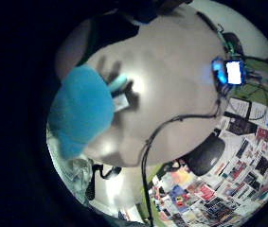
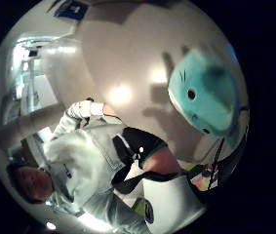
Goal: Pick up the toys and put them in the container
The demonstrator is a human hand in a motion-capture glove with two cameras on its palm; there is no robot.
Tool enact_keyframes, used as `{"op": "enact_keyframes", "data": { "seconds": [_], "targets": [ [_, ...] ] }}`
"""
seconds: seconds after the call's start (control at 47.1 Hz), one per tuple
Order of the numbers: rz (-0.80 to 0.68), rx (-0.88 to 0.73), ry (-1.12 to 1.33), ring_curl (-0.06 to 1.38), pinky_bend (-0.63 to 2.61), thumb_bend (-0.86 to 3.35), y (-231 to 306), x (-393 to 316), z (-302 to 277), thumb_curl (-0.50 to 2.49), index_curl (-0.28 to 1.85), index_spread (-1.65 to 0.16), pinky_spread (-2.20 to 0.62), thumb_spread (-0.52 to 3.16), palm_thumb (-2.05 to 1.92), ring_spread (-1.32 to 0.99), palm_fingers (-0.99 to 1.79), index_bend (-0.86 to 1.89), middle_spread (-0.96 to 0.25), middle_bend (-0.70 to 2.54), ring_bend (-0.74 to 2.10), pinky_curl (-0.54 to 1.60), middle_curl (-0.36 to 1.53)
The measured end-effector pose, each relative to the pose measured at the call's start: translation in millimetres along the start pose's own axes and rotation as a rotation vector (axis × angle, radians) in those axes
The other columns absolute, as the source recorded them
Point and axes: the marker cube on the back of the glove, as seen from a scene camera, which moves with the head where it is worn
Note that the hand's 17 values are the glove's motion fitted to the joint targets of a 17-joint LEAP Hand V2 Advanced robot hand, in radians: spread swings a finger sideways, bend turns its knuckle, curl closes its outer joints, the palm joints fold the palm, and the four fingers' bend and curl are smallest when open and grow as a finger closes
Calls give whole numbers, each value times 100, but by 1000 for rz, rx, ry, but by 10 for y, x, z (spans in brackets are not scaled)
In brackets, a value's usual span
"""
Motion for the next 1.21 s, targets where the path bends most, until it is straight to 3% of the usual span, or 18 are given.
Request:
{"op": "enact_keyframes", "data": {
  "seconds": [0.127,0.233,0.382,0.7,0.933,1.039,1.166,1.209],
  "targets": [
    [8,-22,-47,23,98,3,-127,133,212,28,20,-29,4,105,11,-4,-13,4,-3,7,26,44,20],
    [10,10,-43,29,113,16,-179,124,251,34,16,-30,0,112,36,-4,8,5,-2,11,55,47,18],
    [-27,71,-11,36,103,29,-359,158,202,41,16,-30,-15,116,61,-17,66,15,-9,36,88,41,26],
    [-88,110,-32,45,90,26,-433,-67,-108,58,24,-33,-37,69,77,-32,105,29,-24,64,97,38,41],
    [-271,230,-8,48,88,23,-629,114,-1419,67,32,-37,-40,45,80,-35,105,38,-27,68,96,39,48],
    [-145,427,87,49,89,22,-849,64,-2151,70,35,-38,-41,38,80,-36,103,39,-29,69,96,40,52],
    [-8,752,-129,50,92,20,-1106,-305,-2891,73,38,-39,-41,33,80,-37,99,36,-30,69,98,40,55],
    [49,792,-171,51,94,17,-1286,-279,-3021,74,38,-38,-40,34,78,-37,86,29,-30,64,98,41,55]
  ]
}}
